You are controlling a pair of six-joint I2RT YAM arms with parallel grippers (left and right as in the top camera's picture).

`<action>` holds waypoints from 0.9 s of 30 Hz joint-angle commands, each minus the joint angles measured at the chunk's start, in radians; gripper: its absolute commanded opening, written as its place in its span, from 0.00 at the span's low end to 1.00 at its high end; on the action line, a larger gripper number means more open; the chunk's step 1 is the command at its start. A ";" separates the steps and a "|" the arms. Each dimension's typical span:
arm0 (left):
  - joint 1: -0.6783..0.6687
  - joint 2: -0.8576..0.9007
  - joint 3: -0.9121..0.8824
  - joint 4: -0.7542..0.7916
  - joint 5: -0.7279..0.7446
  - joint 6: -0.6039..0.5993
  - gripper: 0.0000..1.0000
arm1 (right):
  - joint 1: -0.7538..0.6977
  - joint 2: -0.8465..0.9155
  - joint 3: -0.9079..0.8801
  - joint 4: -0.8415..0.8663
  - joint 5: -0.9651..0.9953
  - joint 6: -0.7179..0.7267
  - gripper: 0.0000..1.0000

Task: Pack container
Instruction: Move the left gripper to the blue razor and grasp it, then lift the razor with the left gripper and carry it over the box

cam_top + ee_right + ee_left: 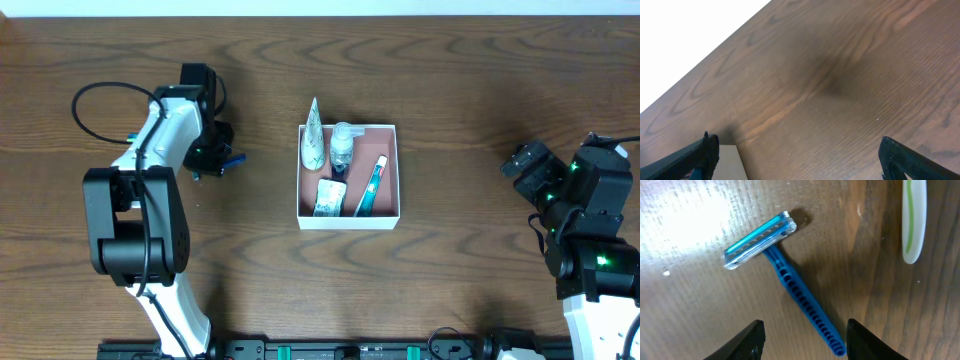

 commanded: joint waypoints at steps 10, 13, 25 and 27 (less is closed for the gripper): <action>0.003 0.014 -0.070 0.082 -0.020 0.005 0.52 | -0.008 0.000 0.003 0.000 0.006 0.006 0.99; 0.003 0.025 -0.070 0.093 -0.019 0.035 0.47 | -0.008 0.000 0.003 0.000 0.006 0.006 0.99; 0.003 0.141 -0.070 0.083 0.068 0.159 0.39 | -0.008 0.000 0.003 0.000 0.006 0.006 0.99; 0.003 0.145 -0.070 0.063 0.068 0.206 0.33 | -0.008 0.000 0.003 0.000 0.006 0.006 0.99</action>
